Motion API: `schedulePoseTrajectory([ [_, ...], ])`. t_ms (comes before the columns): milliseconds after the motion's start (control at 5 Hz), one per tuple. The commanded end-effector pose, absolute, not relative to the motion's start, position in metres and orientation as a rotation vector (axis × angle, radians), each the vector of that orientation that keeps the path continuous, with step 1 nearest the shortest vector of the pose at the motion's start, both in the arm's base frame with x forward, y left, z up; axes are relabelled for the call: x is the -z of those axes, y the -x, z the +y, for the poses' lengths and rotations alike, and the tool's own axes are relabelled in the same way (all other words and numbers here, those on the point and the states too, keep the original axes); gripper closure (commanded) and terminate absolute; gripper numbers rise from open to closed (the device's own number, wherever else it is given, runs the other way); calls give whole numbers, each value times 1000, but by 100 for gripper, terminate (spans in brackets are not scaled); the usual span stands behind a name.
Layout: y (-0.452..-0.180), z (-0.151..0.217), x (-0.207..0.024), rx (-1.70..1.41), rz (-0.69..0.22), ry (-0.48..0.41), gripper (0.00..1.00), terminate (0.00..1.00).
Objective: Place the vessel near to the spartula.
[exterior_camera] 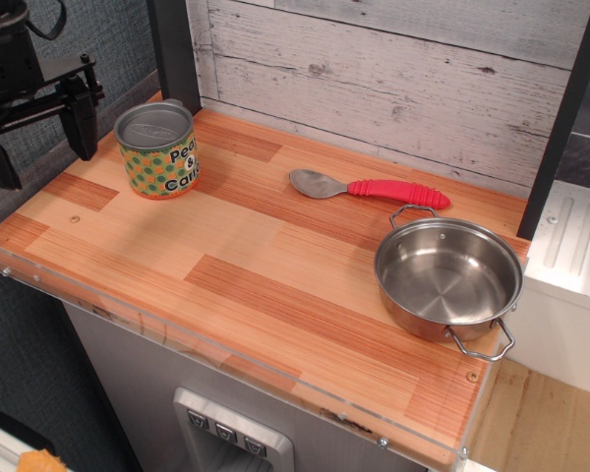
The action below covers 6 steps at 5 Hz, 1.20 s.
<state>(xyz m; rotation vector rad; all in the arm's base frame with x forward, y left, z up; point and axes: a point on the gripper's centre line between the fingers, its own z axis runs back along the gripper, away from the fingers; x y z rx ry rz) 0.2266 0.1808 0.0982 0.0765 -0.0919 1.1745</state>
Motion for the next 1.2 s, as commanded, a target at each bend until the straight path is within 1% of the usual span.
schedulePoseTrajectory([
  [0, -227, 181, -98, -1174, -92, -76, 0, 0],
  [200, -233, 167, -99, -1147, -96, -89, 0, 0],
  [400, -240, 148, -103, -1088, -114, -63, 0, 0],
  [600, -253, 111, -109, -992, -147, -20, 0, 0],
  [800, -262, 72, -111, -891, -176, 4, 0, 0],
  [1000, -271, 25, -110, -759, -198, 61, 0, 0],
])
